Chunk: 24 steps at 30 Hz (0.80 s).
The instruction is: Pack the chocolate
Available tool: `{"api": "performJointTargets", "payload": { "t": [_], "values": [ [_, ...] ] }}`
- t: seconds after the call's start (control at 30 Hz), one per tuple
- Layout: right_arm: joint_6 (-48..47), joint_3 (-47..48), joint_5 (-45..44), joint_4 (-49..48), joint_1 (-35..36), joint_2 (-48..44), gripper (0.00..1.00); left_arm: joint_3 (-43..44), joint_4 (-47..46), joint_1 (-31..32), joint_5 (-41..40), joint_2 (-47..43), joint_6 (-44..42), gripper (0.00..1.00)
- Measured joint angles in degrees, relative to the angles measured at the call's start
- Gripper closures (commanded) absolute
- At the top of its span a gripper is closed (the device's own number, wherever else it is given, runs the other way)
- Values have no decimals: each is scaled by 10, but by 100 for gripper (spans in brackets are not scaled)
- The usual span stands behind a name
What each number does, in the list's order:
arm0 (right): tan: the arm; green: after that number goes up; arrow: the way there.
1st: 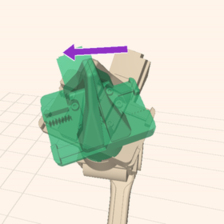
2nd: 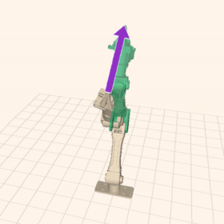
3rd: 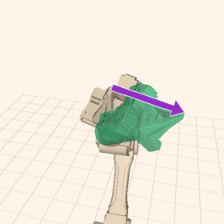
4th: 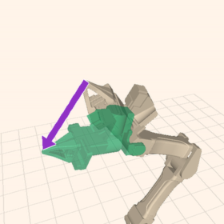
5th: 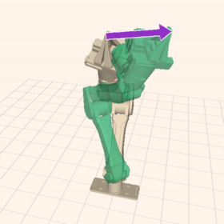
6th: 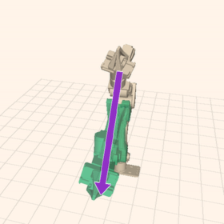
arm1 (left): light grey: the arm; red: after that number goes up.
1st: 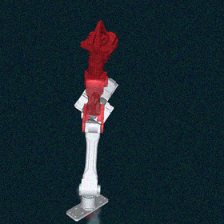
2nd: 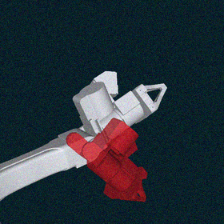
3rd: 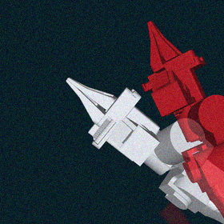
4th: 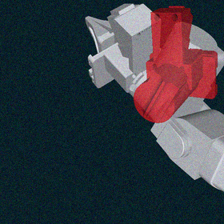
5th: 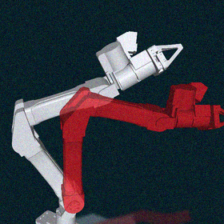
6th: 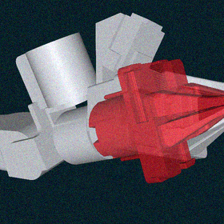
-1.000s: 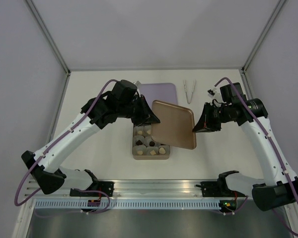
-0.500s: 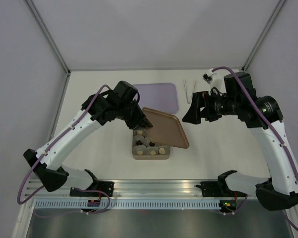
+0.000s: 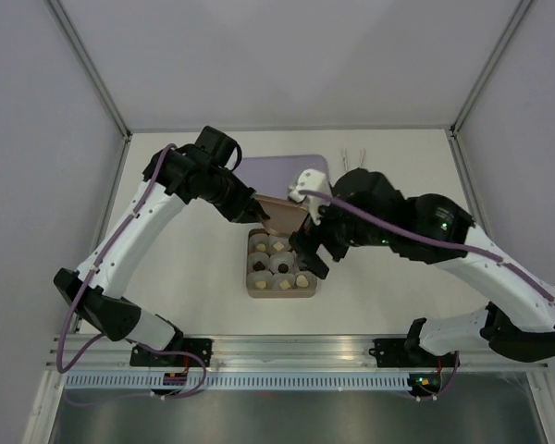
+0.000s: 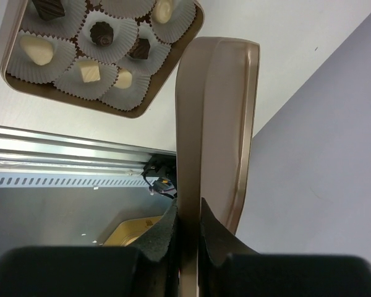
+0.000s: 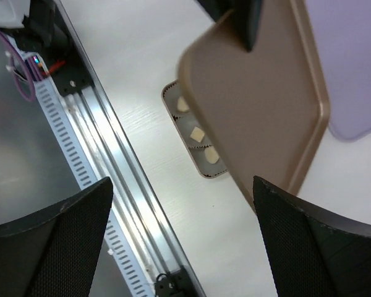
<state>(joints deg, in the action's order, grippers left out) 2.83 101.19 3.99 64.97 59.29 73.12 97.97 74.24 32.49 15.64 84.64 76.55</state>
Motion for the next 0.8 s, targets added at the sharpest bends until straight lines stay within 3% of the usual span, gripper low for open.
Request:
{"api": "performJointTargets", "payload": {
  "t": [0.1, 0.2, 0.4, 0.43, 0.6, 0.67, 0.73, 0.8],
  "values": [
    [-35, 0, -54, -8, 63, 40, 2, 6, -2, -10, 12, 5, -1, 98],
    [-65, 0, -96, -25, 79, 65, 5, 6, -2, -13, 28, 4, -1, 98],
    [-118, -12, -168, -49, 78, 72, 24, 6, -5, -13, 44, 0, -2, 98],
    [-126, -17, -174, -51, 78, 73, 36, 6, -5, -13, 45, -1, -2, 98],
    [-147, -19, -183, -54, 80, 84, 70, 2, -12, -15, 56, -12, -5, 98],
    [-152, -19, -182, -55, 85, 86, 80, 2, -14, -19, 56, -15, -4, 88],
    [-156, -19, -177, -55, 88, 86, 87, 2, -18, -21, 56, -16, 3, 63],
    [-143, -19, -174, -62, 91, 87, 94, 2, -20, -20, 59, -16, -2, 52]
  ]
}}
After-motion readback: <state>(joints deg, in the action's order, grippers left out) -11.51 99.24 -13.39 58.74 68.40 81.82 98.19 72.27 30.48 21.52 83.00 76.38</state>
